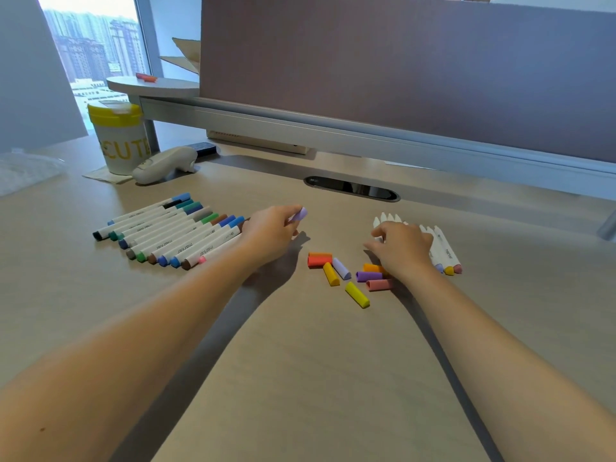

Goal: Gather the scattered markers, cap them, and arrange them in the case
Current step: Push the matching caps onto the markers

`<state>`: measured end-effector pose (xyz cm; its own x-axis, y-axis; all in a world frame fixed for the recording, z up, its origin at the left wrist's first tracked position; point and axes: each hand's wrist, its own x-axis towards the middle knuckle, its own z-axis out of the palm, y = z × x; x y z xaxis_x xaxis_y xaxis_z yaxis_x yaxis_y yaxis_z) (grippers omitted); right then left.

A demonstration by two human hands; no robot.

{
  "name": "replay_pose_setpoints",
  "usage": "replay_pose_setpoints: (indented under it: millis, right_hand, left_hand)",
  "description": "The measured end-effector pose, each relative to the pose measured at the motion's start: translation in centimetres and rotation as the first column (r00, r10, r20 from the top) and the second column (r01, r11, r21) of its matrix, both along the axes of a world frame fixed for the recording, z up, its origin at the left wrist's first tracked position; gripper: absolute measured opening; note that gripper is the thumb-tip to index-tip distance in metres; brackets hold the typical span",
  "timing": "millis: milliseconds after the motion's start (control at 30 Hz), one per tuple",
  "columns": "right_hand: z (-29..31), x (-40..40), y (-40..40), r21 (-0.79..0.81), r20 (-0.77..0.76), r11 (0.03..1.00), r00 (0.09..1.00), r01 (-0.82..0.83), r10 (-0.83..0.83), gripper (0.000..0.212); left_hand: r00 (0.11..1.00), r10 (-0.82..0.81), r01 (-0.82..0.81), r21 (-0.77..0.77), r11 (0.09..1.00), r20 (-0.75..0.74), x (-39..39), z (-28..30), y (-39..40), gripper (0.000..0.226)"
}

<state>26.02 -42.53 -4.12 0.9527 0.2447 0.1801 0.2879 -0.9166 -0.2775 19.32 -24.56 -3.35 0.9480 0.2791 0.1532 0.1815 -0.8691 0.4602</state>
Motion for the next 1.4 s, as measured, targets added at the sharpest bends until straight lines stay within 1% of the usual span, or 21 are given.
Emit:
replay_pose_setpoints:
  millis: [67, 233, 300, 367, 433, 500, 567, 633, 700, 833, 933, 1033, 1167, 1300, 1400]
  right_hand:
    - [0.1, 0.1, 0.2, -0.006, 0.014, 1.000, 1.000, -0.011, 0.011, 0.029]
    - [0.8, -0.2, 0.5, 0.134, -0.027, 0.981, 0.989, -0.141, 0.146, 0.032]
    - [1.0, -0.1, 0.6, 0.169, -0.043, 0.973, 0.985, -0.156, 0.165, 0.037]
    - [1.3, -0.1, 0.6, 0.244, -0.064, 0.957, 0.982, -0.155, 0.176, 0.039]
    - [1.8, -0.2, 0.5, 0.419, -0.138, 0.902, 0.975, -0.103, 0.175, 0.040]
    - [2.3, -0.3, 0.3, 0.566, -0.215, 0.824, 0.958, -0.035, 0.188, 0.041]
    - [2.7, -0.5, 0.1, 0.646, -0.264, 0.763, 0.941, 0.012, 0.209, 0.043]
    - [2.9, -0.8, 0.0, 0.707, -0.288, 0.706, 0.928, 0.040, 0.236, 0.043]
    - [3.0, -1.1, 0.0, 0.722, -0.292, 0.691, 0.925, 0.045, 0.245, 0.042]
    - [3.0, -1.7, -0.1, 0.721, -0.262, 0.693, 0.935, 0.024, 0.241, 0.041]
    - [2.9, -1.9, -0.3, 0.705, -0.241, 0.709, 0.942, 0.004, 0.235, 0.040]
    - [2.8, -2.1, -0.6, 0.705, -0.235, 0.709, 0.940, -0.009, 0.247, 0.040]
    - [2.7, -2.3, -1.1, 0.701, -0.231, 0.713, 0.942, -0.012, 0.243, 0.039]
    - [2.6, -2.3, -1.3, 0.685, -0.228, 0.729, 0.944, -0.018, 0.237, 0.039]
    - [2.4, -2.4, -1.4, 0.675, -0.209, 0.737, 0.949, -0.035, 0.236, 0.037]
  left_hand:
    - [1.000, 0.009, -0.006, 0.102, 0.995, -0.028, 0.2, -0.4, 0.4, 0.044]
    - [1.000, -0.008, 0.014, 0.245, 0.969, -0.026, 0.4, -1.2, 1.4, 0.026]
    - [0.999, -0.021, 0.030, 0.272, 0.962, -0.037, 0.2, -1.3, 1.4, 0.032]
    - [1.000, -0.028, 0.027, 0.291, 0.956, 0.000, -0.1, -1.3, 1.2, 0.038]
    - [0.996, -0.067, 0.050, 0.275, 0.960, 0.053, -0.3, -1.2, 0.9, 0.037]
    - [0.990, -0.143, 0.141, 0.266, 0.954, -0.012, -0.2, -0.6, 0.8, 0.036]
    - [0.976, -0.211, 0.218, 0.236, 0.947, -0.059, -0.4, -0.2, 0.4, 0.036]
    - [0.963, -0.262, 0.268, 0.207, 0.941, -0.057, -0.8, 0.0, 0.0, 0.037]
    - [0.955, -0.287, 0.295, 0.205, 0.933, -0.070, -1.1, -0.1, -0.3, 0.038]
    - [0.950, -0.283, 0.306, 0.215, 0.927, -0.132, -1.3, -0.1, -0.5, 0.036]
    - [0.956, -0.276, 0.290, 0.178, 0.940, -0.100, -1.4, -0.6, -1.0, 0.035]
    - [0.959, -0.272, 0.282, 0.235, 0.930, -0.076, -1.2, -1.1, -1.7, 0.035]
    - [0.966, -0.254, 0.260, 0.239, 0.936, -0.058, -0.6, -1.3, -2.2, 0.037]
    - [0.971, -0.240, 0.237, 0.191, 0.953, -0.004, -0.8, -0.9, -2.9, 0.038]
    - [0.969, -0.246, 0.248, 0.086, 0.965, -0.029, -1.1, -0.2, -2.6, 0.033]
